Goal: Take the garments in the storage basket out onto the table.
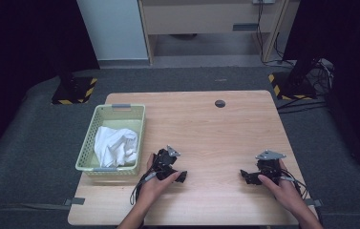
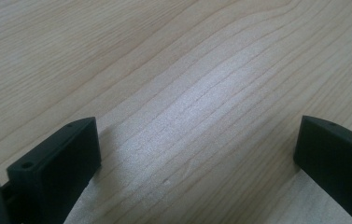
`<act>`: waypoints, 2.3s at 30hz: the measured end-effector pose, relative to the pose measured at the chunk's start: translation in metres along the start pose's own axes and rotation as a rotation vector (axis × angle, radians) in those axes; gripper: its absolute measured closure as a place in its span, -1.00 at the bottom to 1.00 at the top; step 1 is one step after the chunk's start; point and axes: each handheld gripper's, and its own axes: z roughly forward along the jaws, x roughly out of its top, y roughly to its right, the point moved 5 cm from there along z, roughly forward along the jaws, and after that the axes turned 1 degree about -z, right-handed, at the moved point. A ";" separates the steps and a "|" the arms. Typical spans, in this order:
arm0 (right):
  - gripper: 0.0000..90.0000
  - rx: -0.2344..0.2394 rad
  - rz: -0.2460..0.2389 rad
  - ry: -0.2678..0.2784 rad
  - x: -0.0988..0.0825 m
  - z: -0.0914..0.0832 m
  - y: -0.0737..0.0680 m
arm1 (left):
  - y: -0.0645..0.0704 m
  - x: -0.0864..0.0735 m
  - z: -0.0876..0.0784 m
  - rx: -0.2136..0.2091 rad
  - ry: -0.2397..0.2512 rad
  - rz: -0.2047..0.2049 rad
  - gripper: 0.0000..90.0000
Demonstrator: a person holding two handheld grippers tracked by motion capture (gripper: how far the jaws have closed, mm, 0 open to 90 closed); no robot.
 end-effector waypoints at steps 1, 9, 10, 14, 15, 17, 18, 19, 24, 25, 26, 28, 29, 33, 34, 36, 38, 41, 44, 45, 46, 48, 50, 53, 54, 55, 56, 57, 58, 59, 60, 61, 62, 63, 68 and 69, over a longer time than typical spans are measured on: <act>-0.99 0.000 0.000 0.000 0.000 0.000 0.000 | 0.000 0.000 0.000 0.001 0.001 -0.001 -1.00; -0.99 0.000 0.000 0.000 0.000 0.000 0.000 | 0.000 0.000 0.000 0.002 0.006 -0.001 -1.00; -0.99 0.000 0.000 0.000 0.000 0.000 0.000 | 0.000 0.000 0.000 0.002 0.007 -0.001 -1.00; -0.99 0.000 0.000 0.000 0.000 0.000 0.000 | 0.000 0.000 0.000 -0.003 0.013 0.006 -1.00; -0.99 0.000 0.000 0.000 0.000 0.000 0.000 | 0.000 0.000 0.000 -0.003 0.014 0.006 -1.00; -0.99 0.000 0.000 0.000 0.000 0.000 0.000 | 0.001 0.000 -0.001 -0.002 0.019 0.002 -0.97; -0.99 0.000 -0.001 0.000 0.000 0.000 0.000 | 0.001 0.000 -0.002 -0.002 0.024 0.000 -0.92; -0.99 0.002 0.000 0.000 0.000 0.000 0.000 | 0.001 0.001 -0.002 -0.003 0.028 0.000 -0.91; -0.99 0.002 0.000 0.000 0.000 0.000 0.000 | 0.006 0.003 -0.005 -0.005 0.036 0.019 -0.90; -0.99 0.002 0.000 0.000 0.000 0.000 0.000 | 0.008 0.005 -0.007 -0.010 0.045 0.026 -0.90; -0.99 0.002 0.000 0.000 0.000 0.000 0.000 | 0.008 0.005 -0.007 -0.010 0.045 0.026 -0.90; -0.99 0.002 0.000 0.000 0.000 0.000 0.000 | 0.009 0.007 -0.008 -0.009 0.059 0.034 -0.88; -0.99 0.002 0.000 0.000 0.000 0.000 0.000 | 0.010 0.008 -0.010 -0.005 0.067 0.040 -0.88; -0.99 0.004 -0.004 0.001 0.000 0.000 0.000 | 0.012 0.014 -0.016 0.002 0.098 0.039 -0.86; -0.99 0.005 -0.005 0.000 0.000 0.000 0.000 | 0.013 0.014 -0.018 0.002 0.098 0.047 -0.86; -0.99 0.005 -0.005 0.000 0.001 0.000 0.000 | 0.015 0.015 -0.020 -0.003 0.102 0.051 -0.86; -0.99 0.006 -0.004 0.000 0.001 0.000 0.000 | 0.016 0.015 -0.021 0.001 0.111 0.060 -0.85; -0.99 0.008 -0.003 0.000 0.001 0.000 0.000 | 0.018 0.018 -0.023 0.001 0.128 0.070 -0.84; -0.99 0.008 -0.003 0.000 0.001 0.000 0.000 | 0.020 0.020 -0.027 -0.007 0.132 0.080 -0.84; -0.99 0.008 -0.003 0.000 0.001 0.000 0.000 | 0.021 0.021 -0.029 -0.012 0.137 0.078 -0.85; -0.99 0.008 -0.004 0.000 0.001 0.000 0.000 | 0.022 0.021 -0.030 -0.015 0.138 0.082 -0.85; -0.99 0.008 -0.003 0.000 0.001 0.000 0.000 | 0.024 0.022 -0.034 -0.018 0.140 0.084 -0.85; -0.99 0.008 -0.004 -0.001 0.001 0.000 0.000 | 0.026 0.023 -0.036 -0.024 0.139 0.092 -0.85; -0.99 0.008 -0.004 0.000 0.001 0.000 0.000 | 0.028 0.026 -0.041 -0.027 0.145 0.100 -0.85; -0.99 0.008 -0.004 0.000 0.001 0.001 0.000 | 0.028 0.027 -0.042 -0.028 0.149 0.102 -0.85; -0.99 0.008 -0.004 0.000 0.001 0.001 0.000 | 0.029 0.029 -0.044 -0.030 0.151 0.107 -0.85; -0.99 0.008 -0.004 0.000 0.001 0.001 0.000 | 0.030 0.030 -0.046 -0.034 0.151 0.113 -0.86; -0.99 0.008 -0.004 0.000 0.001 0.001 0.000 | 0.030 0.031 -0.048 -0.034 0.153 0.116 -0.86; -0.99 0.008 -0.004 0.000 0.001 0.001 0.000 | 0.031 0.032 -0.050 -0.036 0.153 0.122 -0.86; -0.99 0.009 -0.007 0.000 0.001 0.001 0.000 | 0.032 0.033 -0.052 -0.038 0.153 0.126 -0.87; -0.99 0.009 -0.007 0.000 0.001 0.001 0.000 | 0.032 0.034 -0.053 -0.041 0.150 0.130 -0.87; -0.99 0.009 -0.007 0.000 0.001 0.001 0.000 | 0.033 0.035 -0.055 -0.045 0.145 0.135 -0.87; -0.99 0.009 -0.008 0.000 0.001 0.001 0.000 | 0.033 0.036 -0.056 -0.049 0.143 0.140 -0.87; -0.99 0.009 -0.008 0.000 0.001 0.001 0.000 | 0.034 0.036 -0.057 -0.049 0.143 0.139 -0.87; -0.99 0.011 -0.008 0.000 0.001 0.001 0.000 | 0.033 0.038 -0.062 -0.052 0.134 0.139 -0.87; -0.99 0.010 -0.009 0.001 0.001 0.001 0.000 | 0.033 0.038 -0.063 -0.053 0.133 0.138 -0.87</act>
